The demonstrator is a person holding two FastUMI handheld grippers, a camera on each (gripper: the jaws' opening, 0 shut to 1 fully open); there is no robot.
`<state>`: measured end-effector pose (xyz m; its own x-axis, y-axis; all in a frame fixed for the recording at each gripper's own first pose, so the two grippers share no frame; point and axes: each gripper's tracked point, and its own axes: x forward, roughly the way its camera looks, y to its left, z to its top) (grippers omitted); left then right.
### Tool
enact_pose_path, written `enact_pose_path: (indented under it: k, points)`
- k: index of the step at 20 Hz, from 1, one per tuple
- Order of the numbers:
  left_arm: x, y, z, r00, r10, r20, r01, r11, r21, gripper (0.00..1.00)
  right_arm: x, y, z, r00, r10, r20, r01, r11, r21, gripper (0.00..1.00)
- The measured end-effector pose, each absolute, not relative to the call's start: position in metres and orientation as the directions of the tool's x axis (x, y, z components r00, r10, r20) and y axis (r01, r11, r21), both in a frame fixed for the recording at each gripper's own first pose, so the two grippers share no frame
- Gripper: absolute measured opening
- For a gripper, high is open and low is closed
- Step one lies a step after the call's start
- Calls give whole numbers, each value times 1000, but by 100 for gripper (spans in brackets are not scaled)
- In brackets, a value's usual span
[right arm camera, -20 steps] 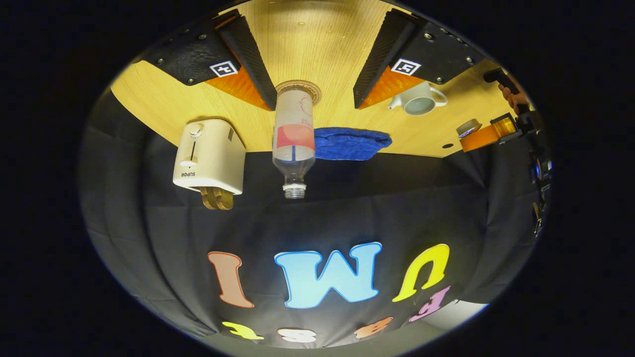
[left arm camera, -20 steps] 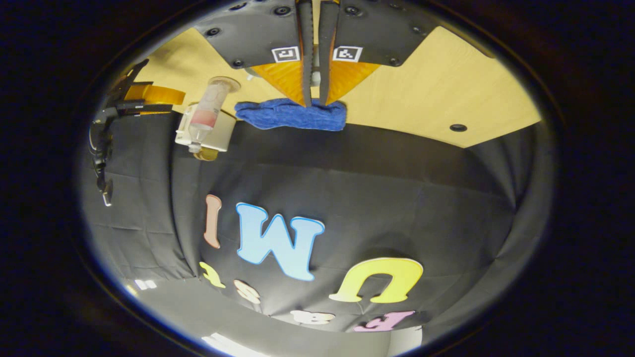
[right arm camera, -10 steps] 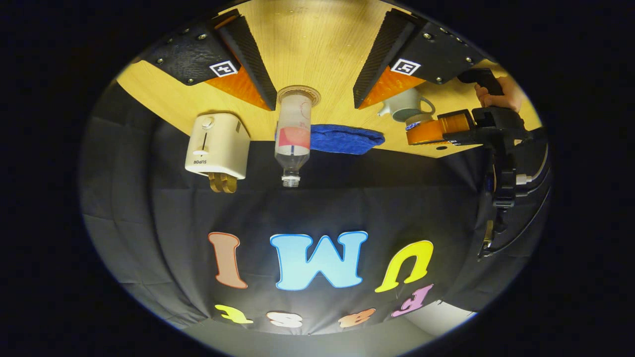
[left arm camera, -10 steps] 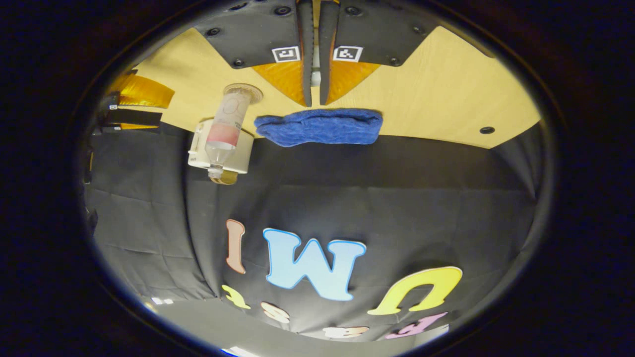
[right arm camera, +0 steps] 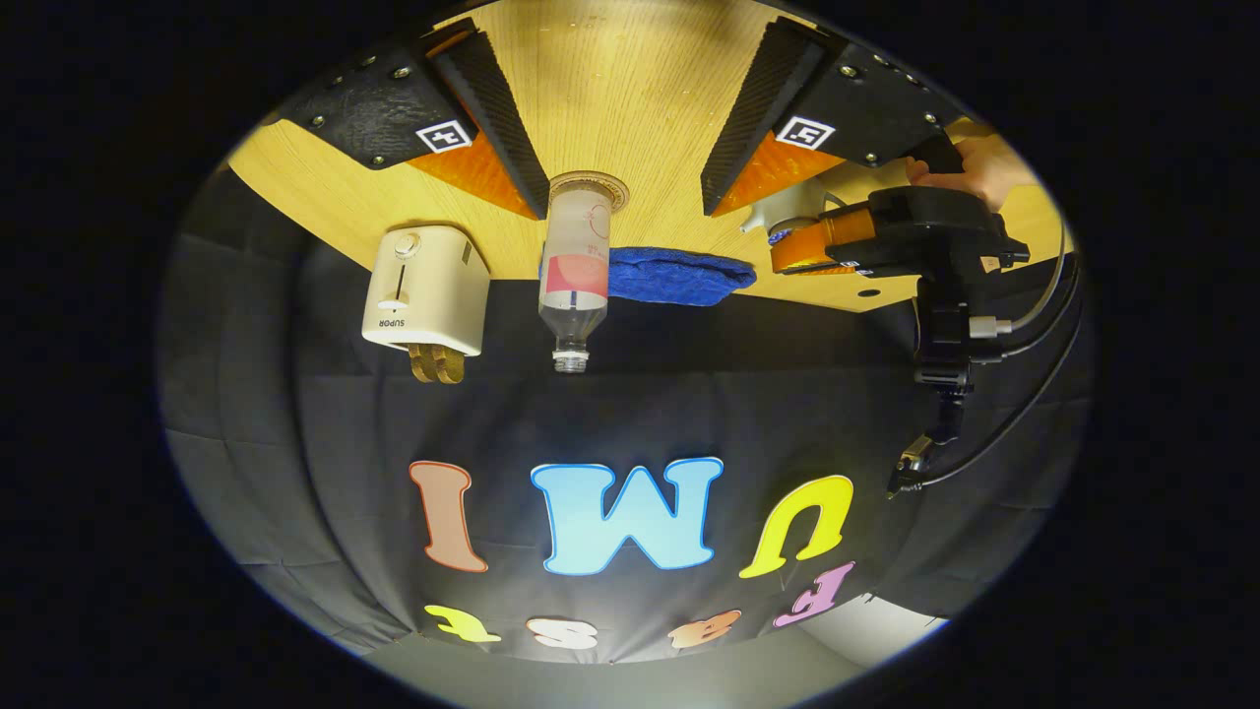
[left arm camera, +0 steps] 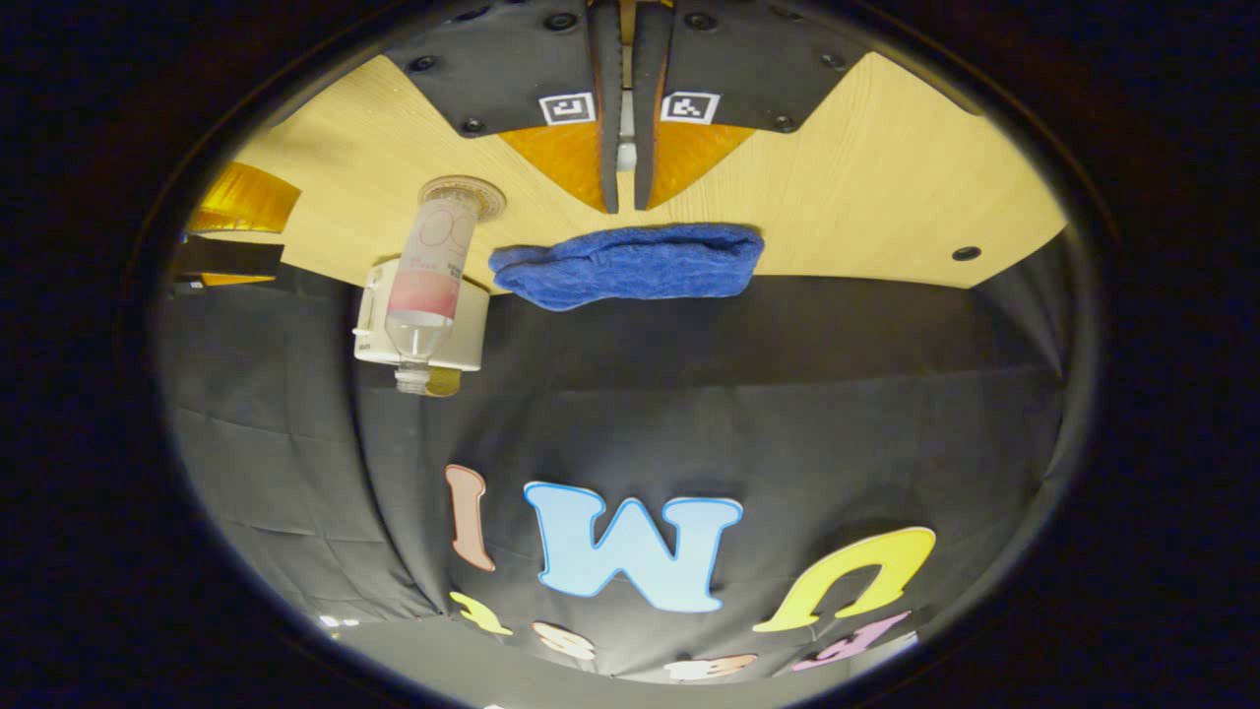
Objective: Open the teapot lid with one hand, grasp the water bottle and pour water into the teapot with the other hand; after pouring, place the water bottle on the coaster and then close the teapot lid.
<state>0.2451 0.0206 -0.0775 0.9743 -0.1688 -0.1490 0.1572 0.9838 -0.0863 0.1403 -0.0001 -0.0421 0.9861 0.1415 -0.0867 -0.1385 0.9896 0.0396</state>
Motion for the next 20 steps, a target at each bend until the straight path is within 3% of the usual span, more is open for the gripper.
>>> enact_pose_path:
  k: [6, 9, 10, 11, 12, 20]
  points:
    - [239, 19, -74, 976, -159, -150, 149, 986, -76, 23, 142, 0, -48, 986, 137, -97, -134, 990, 37, 96]
    - [235, 20, -69, 981, -144, -134, 136, 989, -63, 22, 142, -1, -48, 987, 128, -101, -125, 992, 33, 96]
    - [230, 21, -65, 982, -139, -126, 133, 989, -59, 29, 141, -2, -47, 988, 121, -95, -119, 992, 31, 96]
    - [222, 23, -61, 983, -137, -126, 131, 990, -54, 29, 140, -2, -45, 990, 115, -86, -112, 993, 30, 96]
    - [216, 24, -58, 984, -127, -122, 121, 991, -56, 35, 139, -2, -42, 991, 110, -79, -108, 994, 28, 96]
    - [144, 30, -33, 994, -73, -82, 64, 992, -107, 42, 92, 2, -23, 993, 104, -51, -105, 994, -13, 96]
